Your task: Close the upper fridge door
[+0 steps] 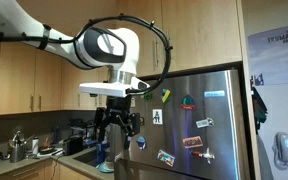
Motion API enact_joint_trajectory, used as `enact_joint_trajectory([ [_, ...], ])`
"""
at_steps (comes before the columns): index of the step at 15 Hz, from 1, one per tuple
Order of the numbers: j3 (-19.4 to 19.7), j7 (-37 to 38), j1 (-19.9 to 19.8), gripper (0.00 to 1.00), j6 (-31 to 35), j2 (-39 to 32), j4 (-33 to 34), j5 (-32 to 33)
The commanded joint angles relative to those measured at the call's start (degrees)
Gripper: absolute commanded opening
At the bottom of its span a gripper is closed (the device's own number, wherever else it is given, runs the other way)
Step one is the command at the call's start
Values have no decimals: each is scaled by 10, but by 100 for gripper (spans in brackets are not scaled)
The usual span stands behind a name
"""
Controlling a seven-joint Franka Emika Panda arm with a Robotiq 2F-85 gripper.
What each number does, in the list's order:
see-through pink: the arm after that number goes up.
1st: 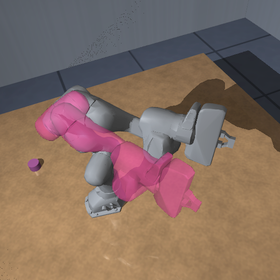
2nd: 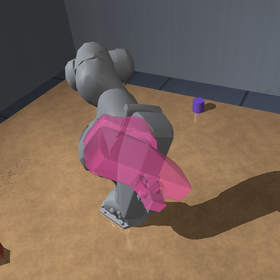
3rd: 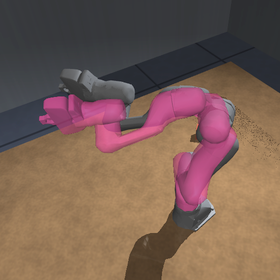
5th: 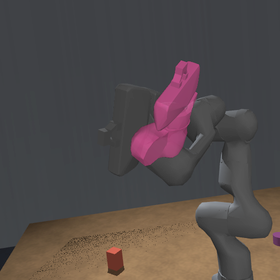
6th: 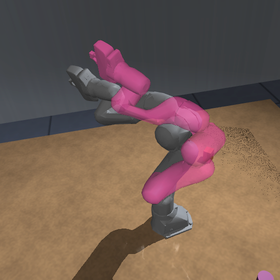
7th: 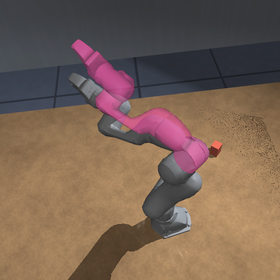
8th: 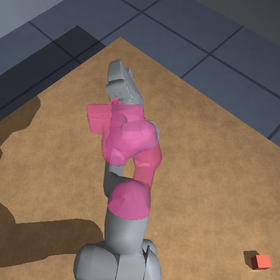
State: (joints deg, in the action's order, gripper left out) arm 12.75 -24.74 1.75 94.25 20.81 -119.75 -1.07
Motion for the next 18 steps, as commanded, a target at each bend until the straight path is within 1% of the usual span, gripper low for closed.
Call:
enact_joint_trajectory([
  [1,-12,-4,-15,100,-1,-2,1,-4],
  [8,-12,-4,-15,100,-1,-2,1,-4],
  [10,-12,-16,-12,100,11,-13,4,-8],
  [12,-10,-33,-7,100,37,-32,4,-18],
  [14,-10,-63,-2,100,76,-58,5,-30],
  [16,-12,-102,3,100,116,-90,10,-48],
  [18,-12,-155,-1,100,148,-129,23,-69],
])
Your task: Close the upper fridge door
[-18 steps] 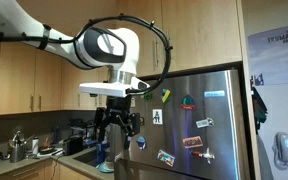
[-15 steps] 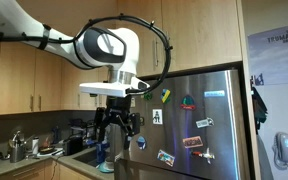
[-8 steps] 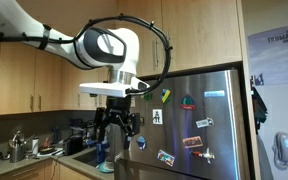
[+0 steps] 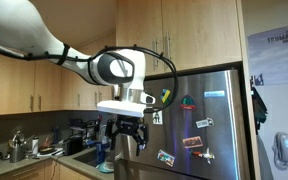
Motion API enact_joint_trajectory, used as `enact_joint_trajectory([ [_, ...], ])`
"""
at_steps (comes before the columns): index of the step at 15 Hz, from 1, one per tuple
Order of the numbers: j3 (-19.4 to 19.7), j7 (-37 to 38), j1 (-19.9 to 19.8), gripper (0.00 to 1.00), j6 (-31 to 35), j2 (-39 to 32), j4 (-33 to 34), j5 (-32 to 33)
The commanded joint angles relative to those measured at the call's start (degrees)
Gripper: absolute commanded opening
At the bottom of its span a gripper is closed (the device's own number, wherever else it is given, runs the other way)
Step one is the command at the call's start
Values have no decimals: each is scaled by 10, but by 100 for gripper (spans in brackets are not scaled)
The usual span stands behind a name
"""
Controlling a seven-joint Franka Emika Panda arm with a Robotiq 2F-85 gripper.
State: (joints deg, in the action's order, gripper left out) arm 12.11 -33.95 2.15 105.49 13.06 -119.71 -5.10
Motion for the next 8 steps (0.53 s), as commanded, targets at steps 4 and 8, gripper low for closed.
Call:
enact_joint_trajectory([
  [4,-17,-157,-18,100,67,-122,64,-64],
  [8,-38,-214,-34,100,54,-178,129,-74],
])
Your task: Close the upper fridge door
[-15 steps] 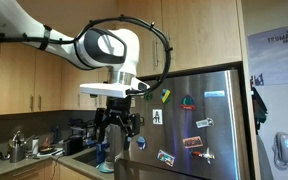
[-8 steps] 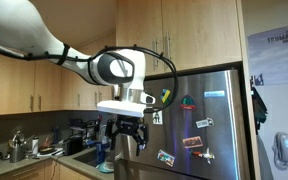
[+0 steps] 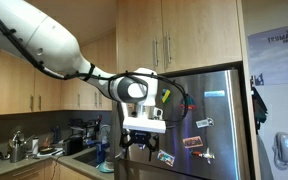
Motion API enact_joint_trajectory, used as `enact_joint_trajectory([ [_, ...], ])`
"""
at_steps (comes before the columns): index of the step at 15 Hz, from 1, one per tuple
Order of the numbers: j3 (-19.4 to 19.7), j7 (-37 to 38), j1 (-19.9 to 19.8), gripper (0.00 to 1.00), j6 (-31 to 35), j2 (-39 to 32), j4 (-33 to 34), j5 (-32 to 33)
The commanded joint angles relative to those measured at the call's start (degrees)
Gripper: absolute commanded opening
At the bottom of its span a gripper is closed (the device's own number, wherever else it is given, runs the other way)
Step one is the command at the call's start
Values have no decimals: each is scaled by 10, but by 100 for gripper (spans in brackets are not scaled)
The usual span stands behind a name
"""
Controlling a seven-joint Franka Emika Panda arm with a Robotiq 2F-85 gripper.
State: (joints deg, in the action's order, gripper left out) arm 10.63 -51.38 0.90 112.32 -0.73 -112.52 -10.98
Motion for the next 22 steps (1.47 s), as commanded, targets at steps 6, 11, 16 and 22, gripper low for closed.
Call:
enact_joint_trajectory([
  [6,-61,-57,-40,100,-26,-87,120,-31],
  [11,-84,-55,-46,100,-27,-102,135,-51],
  [16,-104,-69,-48,100,-15,-118,150,-86],
  [22,-124,-112,-50,100,5,-155,178,-127],
])
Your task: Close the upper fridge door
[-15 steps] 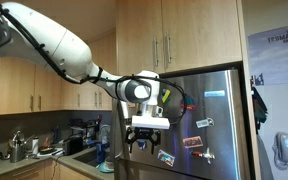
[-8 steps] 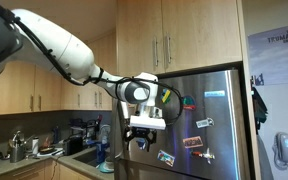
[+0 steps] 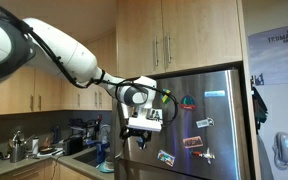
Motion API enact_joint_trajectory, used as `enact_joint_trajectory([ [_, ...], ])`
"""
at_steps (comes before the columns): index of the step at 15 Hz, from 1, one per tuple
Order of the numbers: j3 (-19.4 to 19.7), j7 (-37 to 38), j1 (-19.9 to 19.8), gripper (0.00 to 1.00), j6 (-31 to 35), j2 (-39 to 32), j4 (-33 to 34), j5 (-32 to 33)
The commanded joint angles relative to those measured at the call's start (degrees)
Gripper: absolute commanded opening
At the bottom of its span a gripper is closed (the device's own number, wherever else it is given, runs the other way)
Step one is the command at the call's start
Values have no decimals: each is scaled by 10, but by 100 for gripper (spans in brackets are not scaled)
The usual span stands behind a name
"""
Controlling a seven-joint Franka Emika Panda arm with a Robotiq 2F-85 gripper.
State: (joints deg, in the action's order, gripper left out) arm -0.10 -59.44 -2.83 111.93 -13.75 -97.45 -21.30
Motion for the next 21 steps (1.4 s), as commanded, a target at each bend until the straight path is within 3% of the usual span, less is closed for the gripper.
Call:
enact_joint_trajectory([
  [1,-21,-40,-15,100,11,-32,33,-31],
  [13,-24,-32,-17,100,6,-36,34,-26],
  [21,-46,-23,-8,100,-20,-50,52,-33],
])
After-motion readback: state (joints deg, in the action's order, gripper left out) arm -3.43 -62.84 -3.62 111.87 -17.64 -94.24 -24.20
